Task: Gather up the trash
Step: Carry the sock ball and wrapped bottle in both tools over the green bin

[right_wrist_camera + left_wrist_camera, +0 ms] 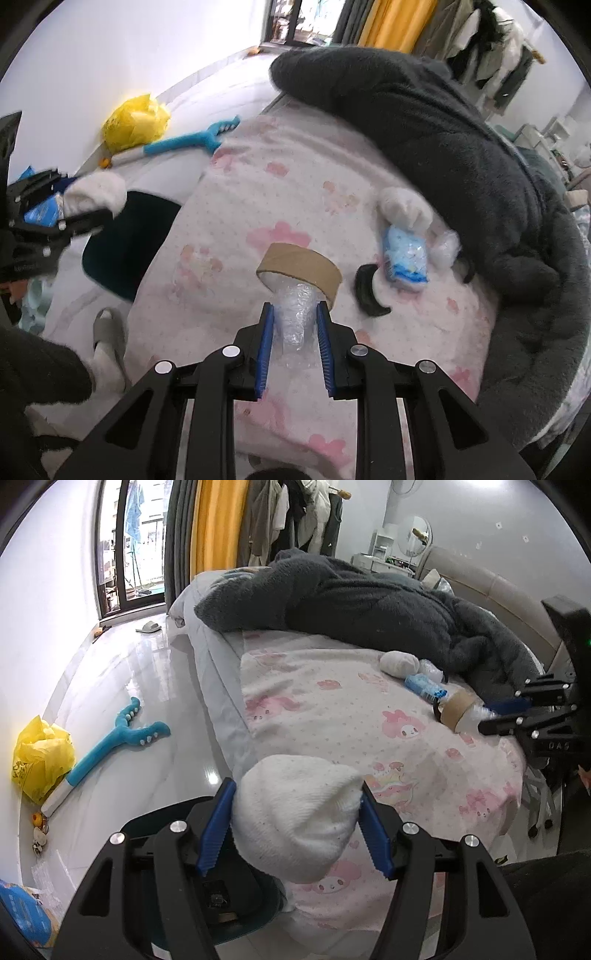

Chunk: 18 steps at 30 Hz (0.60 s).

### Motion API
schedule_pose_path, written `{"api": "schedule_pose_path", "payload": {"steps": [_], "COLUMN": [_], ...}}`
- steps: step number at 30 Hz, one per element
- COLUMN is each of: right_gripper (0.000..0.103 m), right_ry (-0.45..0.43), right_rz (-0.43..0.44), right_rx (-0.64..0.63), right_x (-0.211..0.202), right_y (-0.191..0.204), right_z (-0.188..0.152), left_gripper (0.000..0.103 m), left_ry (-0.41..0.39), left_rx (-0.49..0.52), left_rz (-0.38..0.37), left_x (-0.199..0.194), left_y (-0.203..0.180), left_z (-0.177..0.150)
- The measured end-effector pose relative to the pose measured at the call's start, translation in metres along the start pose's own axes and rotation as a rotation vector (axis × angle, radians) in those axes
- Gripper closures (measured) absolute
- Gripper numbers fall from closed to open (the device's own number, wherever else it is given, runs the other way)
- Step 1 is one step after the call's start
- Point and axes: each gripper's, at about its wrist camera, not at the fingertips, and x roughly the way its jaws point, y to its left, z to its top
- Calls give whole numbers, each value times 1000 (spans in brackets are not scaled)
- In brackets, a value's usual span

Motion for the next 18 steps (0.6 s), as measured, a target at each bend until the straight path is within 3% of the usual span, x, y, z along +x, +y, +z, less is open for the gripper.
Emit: {"api": "schedule_pose_path", "payload": {"steps": [12,18], "right_gripper": [80,80], "right_ry": [9,10], "right_rz": [78,128], "right_rx": [-82,-125], "right_x": [18,36], "right_y": [57,88], "right_z": [29,43], "left_gripper": [36,36], "left_ry": [16,83], "left_rx": [-43,-78], "left_rz": [31,76], "left_x": [-9,4], "left_y": [37,69], "left_z": [-18,-42]}}
